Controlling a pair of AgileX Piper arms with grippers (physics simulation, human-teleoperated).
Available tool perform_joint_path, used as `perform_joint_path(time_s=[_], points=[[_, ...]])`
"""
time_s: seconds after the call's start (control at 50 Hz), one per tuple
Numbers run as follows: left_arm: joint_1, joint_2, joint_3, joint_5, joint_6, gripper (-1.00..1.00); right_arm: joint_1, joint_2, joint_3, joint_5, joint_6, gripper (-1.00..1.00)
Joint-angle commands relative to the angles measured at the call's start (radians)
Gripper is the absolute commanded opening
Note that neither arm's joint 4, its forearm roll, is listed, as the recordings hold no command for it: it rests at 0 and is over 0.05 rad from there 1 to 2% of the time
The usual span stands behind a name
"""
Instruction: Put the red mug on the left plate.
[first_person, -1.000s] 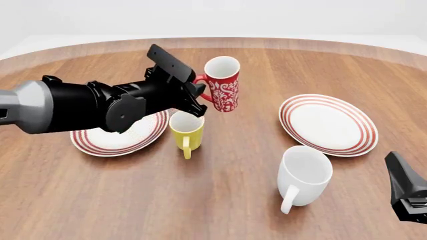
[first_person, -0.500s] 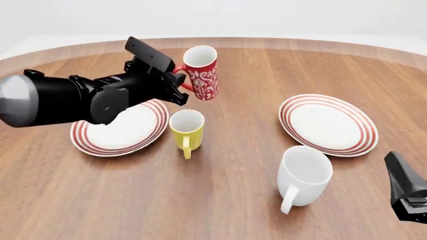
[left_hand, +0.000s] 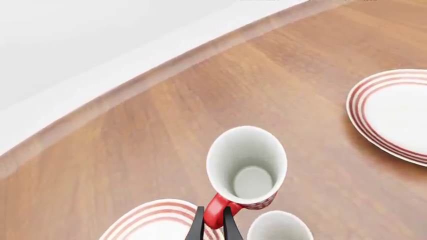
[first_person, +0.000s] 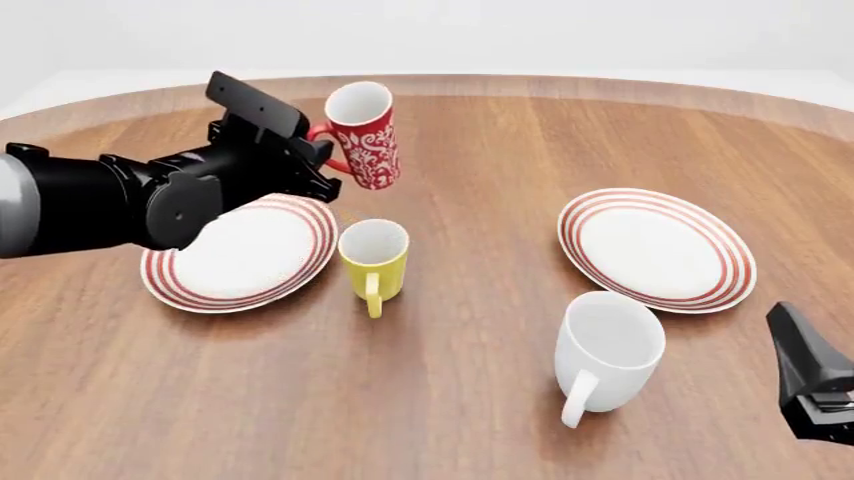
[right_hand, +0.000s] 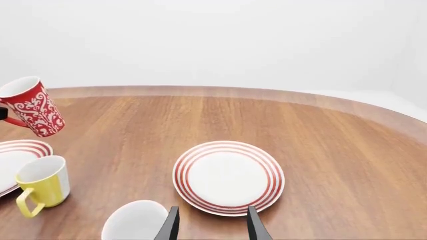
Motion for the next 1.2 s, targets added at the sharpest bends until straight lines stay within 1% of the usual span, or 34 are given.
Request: perform_joint_path(time_s=[0.02,0.22,0.28,0.32,0.36,0.42,0.44,0.5,0.56,0.66,0.76,0.86,0.98,1.02,1.06,1.1,1.14,1.2], points=[[0.036,-0.040,0.049,-0.042,0.004,-1.00,0.001,-0.006,0.000,0.007,-0.002,1.00],[0.068,-0.053,0.086,-0.076,-0.005,-1.00,0.001,-0.006,0.000,0.006,-0.003,1.00],[0.090,-0.052,0.100,-0.095,0.005,-1.00,0.001,-0.016,0.000,0.017,-0.003,1.00],[0.104,-0.058,0.107,-0.100,0.000,-1.00,0.002,-0.030,0.000,0.031,-0.003,1.00],[0.107,-0.060,0.117,-0.107,0.002,-1.00,0.002,-0.037,0.000,0.038,-0.003,1.00],[0.120,-0.060,0.131,-0.120,-0.001,-1.00,0.002,-0.023,0.000,0.024,-0.003,1.00],[0.123,-0.060,0.135,-0.125,-0.001,-1.00,0.002,-0.039,0.000,0.040,-0.003,1.00],[0.134,-0.059,0.148,-0.141,-0.003,-1.00,0.002,-0.046,0.000,0.047,-0.003,1.00],[0.146,-0.057,0.169,-0.164,-0.003,-1.00,0.002,-0.020,0.000,0.023,-0.004,1.00],[0.158,-0.057,0.181,-0.179,0.002,-1.00,0.002,-0.021,0.000,0.024,-0.004,1.00],[0.181,-0.070,0.205,-0.198,0.000,-1.00,0.003,0.010,0.000,-0.005,-0.004,1.00],[0.210,-0.072,0.214,-0.211,-0.002,-1.00,0.004,0.000,0.000,0.006,-0.004,1.00],[0.248,-0.058,0.244,-0.255,0.021,-1.00,0.005,0.000,0.000,0.006,-0.005,1.00],[0.262,-0.056,0.248,-0.257,0.007,-1.00,0.004,0.000,0.000,0.006,-0.005,1.00],[0.279,-0.057,0.263,-0.277,0.016,-1.00,0.004,-0.001,0.000,0.006,-0.004,1.00],[0.290,-0.052,0.269,-0.281,0.004,-1.00,0.004,-0.001,0.000,0.006,-0.005,1.00],[0.293,-0.048,0.292,-0.304,0.006,-1.00,0.004,-0.001,0.000,0.006,-0.005,1.00],[0.320,-0.030,0.314,-0.334,0.004,-1.00,0.004,-0.001,0.000,0.006,-0.004,1.00]])
